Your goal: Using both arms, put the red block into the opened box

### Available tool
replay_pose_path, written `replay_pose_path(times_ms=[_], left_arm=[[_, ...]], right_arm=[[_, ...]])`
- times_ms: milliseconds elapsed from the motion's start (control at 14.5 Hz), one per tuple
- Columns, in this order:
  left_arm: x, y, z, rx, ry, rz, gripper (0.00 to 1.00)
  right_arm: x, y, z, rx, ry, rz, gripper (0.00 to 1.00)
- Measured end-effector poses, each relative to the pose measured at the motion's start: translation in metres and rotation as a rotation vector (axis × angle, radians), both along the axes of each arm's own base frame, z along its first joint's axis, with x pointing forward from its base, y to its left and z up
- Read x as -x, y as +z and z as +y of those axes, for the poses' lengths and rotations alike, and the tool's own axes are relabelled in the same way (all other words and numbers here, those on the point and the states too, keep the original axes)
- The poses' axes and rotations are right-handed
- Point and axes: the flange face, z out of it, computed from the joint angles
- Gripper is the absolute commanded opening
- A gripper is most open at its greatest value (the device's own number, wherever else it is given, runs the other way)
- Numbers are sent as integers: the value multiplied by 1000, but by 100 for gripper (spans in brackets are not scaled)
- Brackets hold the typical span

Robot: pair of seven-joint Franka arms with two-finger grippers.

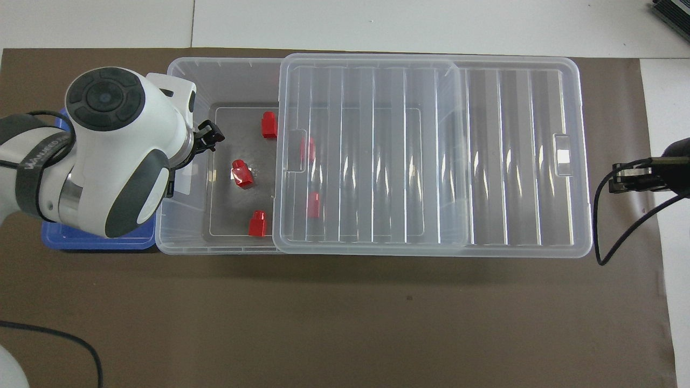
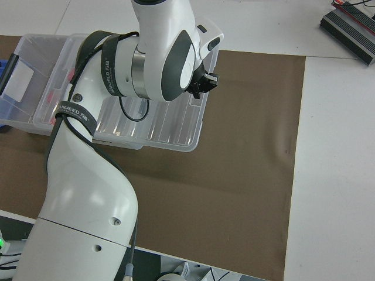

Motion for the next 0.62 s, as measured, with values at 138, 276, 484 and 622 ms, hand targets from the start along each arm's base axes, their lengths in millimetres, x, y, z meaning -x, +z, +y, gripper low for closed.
replay_pose_path(times_ms=[138,276,484,622], left_arm=[[13,25,41,-3,-82,13,100],[25,43,66,-9,-156,22,100],[28,48,69,-12,-218,24,100],[28,46,67,-12,-235,29,100]], right_arm=[[-14,-26,-15,22,66,-34,0],[-32,-55,-21,39,105,-53,0],[-51,-90,-18,52,135,-66,0],[-56,-100,-12,52,144,-65,0]])
